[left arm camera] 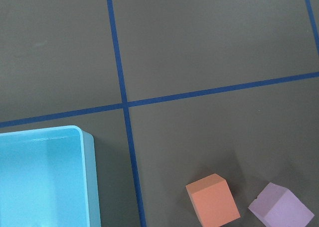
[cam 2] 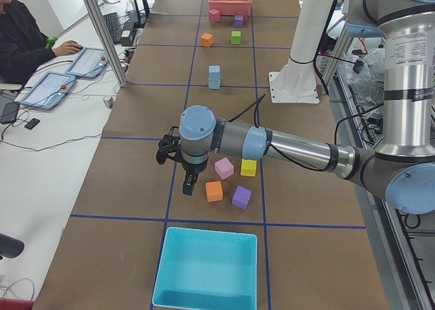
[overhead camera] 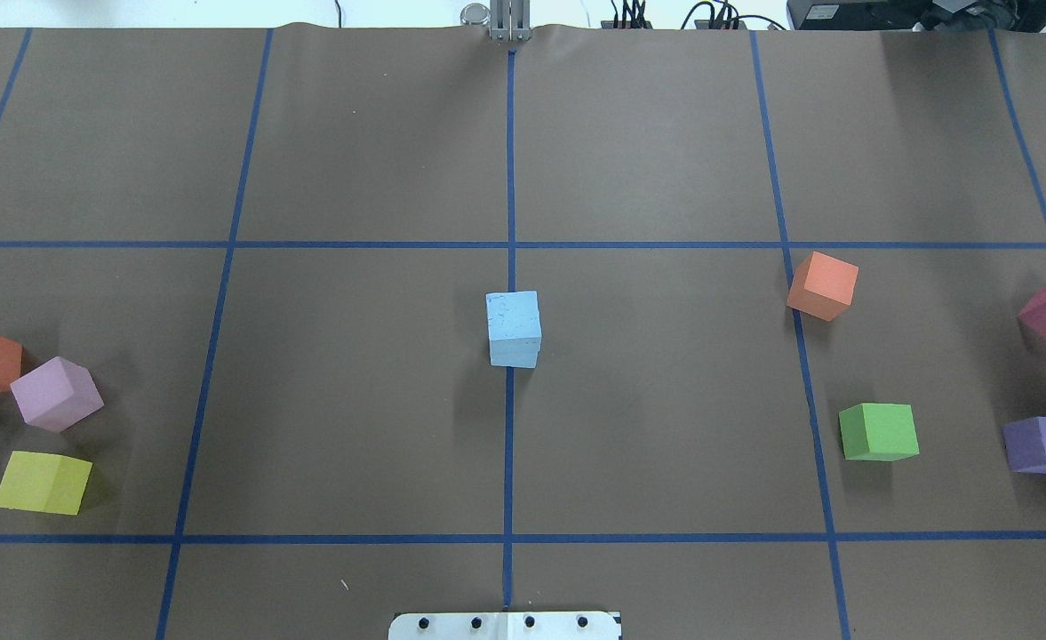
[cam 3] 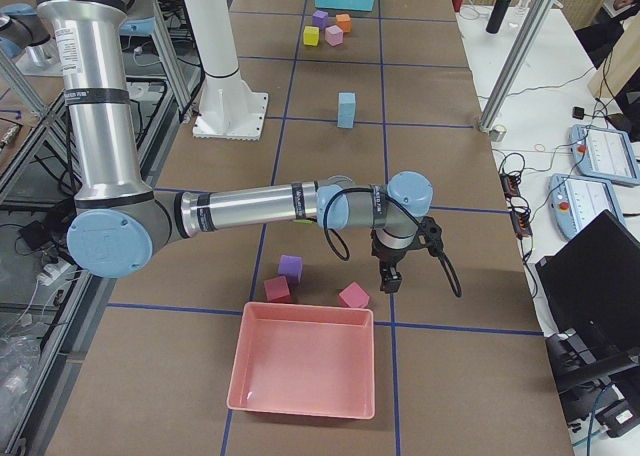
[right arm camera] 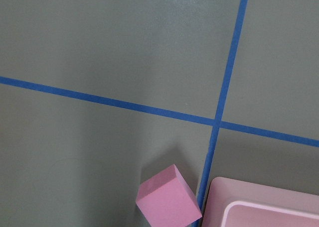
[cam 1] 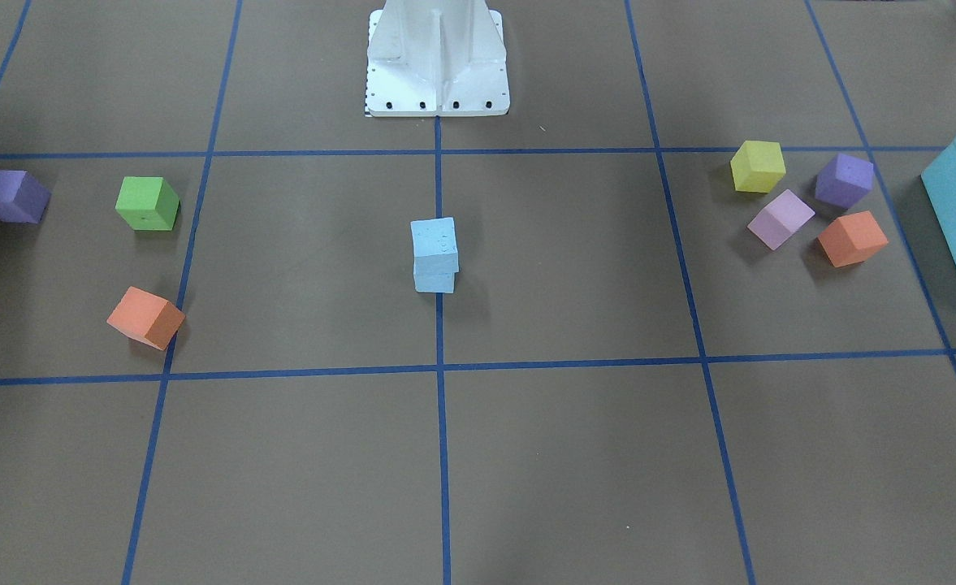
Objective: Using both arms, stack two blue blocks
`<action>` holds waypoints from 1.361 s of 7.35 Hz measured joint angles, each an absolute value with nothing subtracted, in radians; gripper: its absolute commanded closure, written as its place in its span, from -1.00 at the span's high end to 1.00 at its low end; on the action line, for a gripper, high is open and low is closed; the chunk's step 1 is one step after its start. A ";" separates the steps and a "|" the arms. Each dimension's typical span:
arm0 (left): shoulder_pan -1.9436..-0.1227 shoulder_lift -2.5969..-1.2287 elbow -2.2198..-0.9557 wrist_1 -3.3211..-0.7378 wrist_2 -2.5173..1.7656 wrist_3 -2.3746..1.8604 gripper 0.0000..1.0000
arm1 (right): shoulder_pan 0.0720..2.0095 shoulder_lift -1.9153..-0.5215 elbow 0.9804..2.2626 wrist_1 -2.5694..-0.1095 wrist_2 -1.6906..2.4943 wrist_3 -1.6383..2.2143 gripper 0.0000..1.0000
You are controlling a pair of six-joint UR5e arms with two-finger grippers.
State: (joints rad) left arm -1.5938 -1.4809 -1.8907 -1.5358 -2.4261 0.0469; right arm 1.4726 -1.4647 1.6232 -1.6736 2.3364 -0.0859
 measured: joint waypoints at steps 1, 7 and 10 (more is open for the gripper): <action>-1.594 -1.482 -1.895 -1.532 -2.421 0.045 0.97 | 1.473 -1.464 1.623 -1.674 2.336 -0.086 1.00; -1.593 -1.487 -1.899 -1.532 -2.400 0.049 0.97 | 1.473 -1.465 1.623 -1.674 2.336 -0.085 1.00; -1.593 -1.485 -1.896 -1.533 -2.400 0.055 0.97 | 1.473 -1.464 1.620 -1.674 2.335 -0.086 1.00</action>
State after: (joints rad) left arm -1.5925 -1.4849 -1.8960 -1.5326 -2.3996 0.0546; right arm 1.4726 -1.4639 1.6204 -1.6736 2.3349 -0.0859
